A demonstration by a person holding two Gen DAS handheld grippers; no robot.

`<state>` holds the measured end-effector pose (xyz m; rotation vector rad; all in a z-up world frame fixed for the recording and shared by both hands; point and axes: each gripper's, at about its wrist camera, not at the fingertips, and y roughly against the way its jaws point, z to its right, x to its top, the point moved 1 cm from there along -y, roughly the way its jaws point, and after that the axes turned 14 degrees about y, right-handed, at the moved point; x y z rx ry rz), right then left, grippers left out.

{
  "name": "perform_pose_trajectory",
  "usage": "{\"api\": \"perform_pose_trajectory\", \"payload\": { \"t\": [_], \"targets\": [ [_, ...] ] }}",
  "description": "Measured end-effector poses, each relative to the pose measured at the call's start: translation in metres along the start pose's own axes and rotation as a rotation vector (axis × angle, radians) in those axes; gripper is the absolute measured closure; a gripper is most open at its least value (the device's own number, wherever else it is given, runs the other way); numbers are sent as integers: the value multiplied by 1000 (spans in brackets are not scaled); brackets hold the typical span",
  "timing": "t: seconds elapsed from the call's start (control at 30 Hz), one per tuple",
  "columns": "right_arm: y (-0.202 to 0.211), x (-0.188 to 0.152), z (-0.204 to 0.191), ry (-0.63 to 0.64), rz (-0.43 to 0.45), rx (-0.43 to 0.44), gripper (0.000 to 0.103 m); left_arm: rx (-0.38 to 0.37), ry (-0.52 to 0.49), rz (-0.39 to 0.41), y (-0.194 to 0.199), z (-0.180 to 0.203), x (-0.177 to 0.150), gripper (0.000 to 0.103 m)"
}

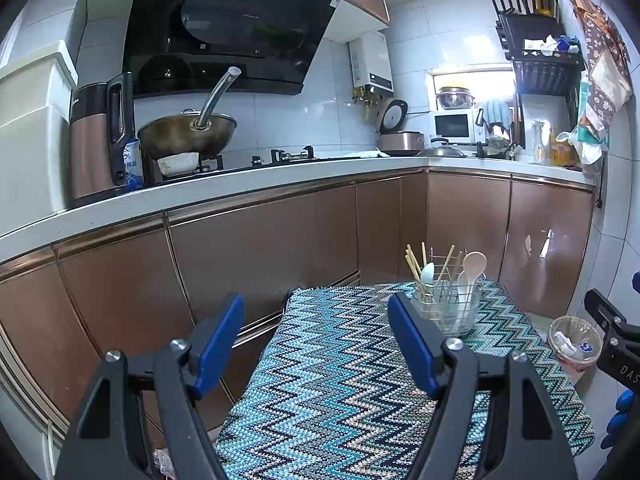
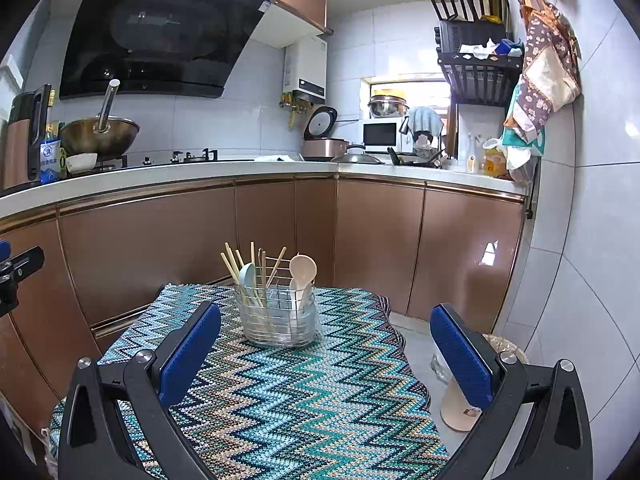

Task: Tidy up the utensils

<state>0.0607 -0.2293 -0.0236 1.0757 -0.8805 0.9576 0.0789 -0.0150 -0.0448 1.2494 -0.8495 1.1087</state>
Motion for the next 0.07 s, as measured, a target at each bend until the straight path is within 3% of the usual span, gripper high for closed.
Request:
{"api": "perform_pose_trajectory", "payload": {
  "t": [0.07],
  "targets": [
    [0,0,0,0,-1,1,0,-4,4,-5,0,-1,0,30]
  ]
}}
